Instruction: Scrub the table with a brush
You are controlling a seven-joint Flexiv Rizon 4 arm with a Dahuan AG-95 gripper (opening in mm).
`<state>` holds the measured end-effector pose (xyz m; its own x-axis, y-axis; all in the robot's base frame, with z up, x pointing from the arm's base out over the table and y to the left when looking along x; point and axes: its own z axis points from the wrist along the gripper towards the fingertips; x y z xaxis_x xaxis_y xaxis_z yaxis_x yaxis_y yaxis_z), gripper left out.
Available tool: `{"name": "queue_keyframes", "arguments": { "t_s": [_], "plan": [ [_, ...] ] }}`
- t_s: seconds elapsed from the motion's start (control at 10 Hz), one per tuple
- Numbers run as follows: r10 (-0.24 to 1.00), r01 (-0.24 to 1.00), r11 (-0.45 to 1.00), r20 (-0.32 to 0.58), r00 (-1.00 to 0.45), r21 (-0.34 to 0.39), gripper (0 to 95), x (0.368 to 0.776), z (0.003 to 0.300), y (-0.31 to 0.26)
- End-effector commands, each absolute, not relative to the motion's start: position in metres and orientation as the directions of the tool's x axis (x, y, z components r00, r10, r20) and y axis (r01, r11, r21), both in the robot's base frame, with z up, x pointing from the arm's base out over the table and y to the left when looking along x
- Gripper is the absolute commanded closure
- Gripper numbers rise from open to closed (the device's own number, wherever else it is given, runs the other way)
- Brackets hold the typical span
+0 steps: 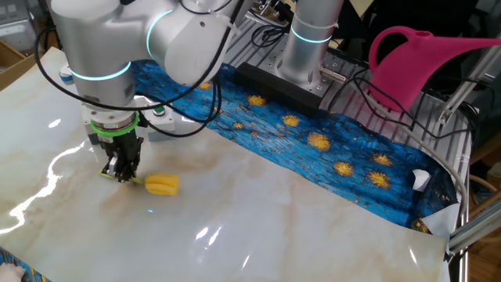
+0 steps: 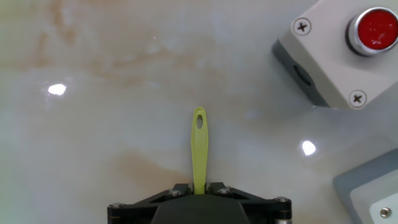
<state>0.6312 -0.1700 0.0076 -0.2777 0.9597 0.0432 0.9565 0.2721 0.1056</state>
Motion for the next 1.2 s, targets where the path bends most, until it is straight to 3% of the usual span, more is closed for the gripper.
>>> {"name": "queue_keyframes", "arguments": {
  "t_s": [0.1, 0.8, 1.1, 1.2],
  "plan": [
    [0.951, 0.948, 0.302, 0.034, -0.306, 0.102, 95.0, 0.633, 0.01, -0.17],
    [0.852, 0.848, 0.523, -0.021, -0.524, 0.086, 95.0, 0.632, 0.048, -0.145],
    [0.714, 0.709, 0.7, -0.039, -0.699, 0.084, 95.0, 0.635, 0.058, -0.125],
    [0.613, 0.608, 0.79, -0.051, -0.789, 0.08, 95.0, 0.636, 0.062, -0.115]
  ]
}}
